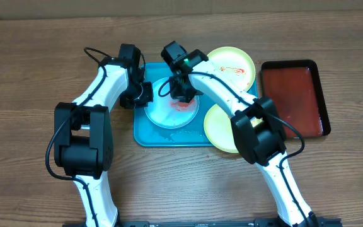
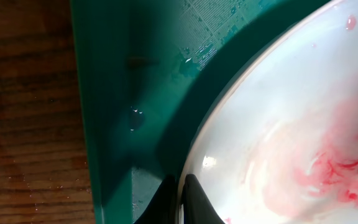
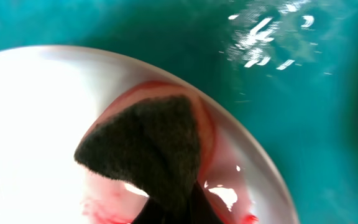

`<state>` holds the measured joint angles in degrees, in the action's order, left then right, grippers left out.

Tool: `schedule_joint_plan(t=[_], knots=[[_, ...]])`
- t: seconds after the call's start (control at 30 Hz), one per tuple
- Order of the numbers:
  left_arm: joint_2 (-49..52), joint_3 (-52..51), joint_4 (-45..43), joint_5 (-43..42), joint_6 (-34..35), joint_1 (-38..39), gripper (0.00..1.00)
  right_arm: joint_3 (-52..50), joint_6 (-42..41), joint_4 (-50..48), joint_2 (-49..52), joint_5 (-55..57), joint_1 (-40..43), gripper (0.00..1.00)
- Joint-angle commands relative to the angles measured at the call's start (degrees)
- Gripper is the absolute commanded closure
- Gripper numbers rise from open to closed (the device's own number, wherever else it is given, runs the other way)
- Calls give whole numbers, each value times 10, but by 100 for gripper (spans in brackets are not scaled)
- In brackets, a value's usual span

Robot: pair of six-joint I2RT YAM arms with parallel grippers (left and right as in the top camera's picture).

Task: Clean dirty plates on tray and stack at the side
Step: 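Scrub the white plate surface with the sponge in right gripper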

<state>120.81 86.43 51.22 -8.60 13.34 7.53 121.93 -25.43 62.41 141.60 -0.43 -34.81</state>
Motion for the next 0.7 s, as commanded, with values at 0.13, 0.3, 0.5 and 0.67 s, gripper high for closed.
schedule_joint_plan(t=[0.13,0.3,0.5,0.67], knots=[[8,-8,4,11,0,5,96,0,0,2,41,-162,-23,96],[8,-8,4,11,0,5,96,0,2,45,40,-174,-25,96],[8,-8,8,11,0,5,96,1,4,96,30,-93,-7,96],[8,-8,8,11,0,5,96,1,3,116,12,29,0,96]])
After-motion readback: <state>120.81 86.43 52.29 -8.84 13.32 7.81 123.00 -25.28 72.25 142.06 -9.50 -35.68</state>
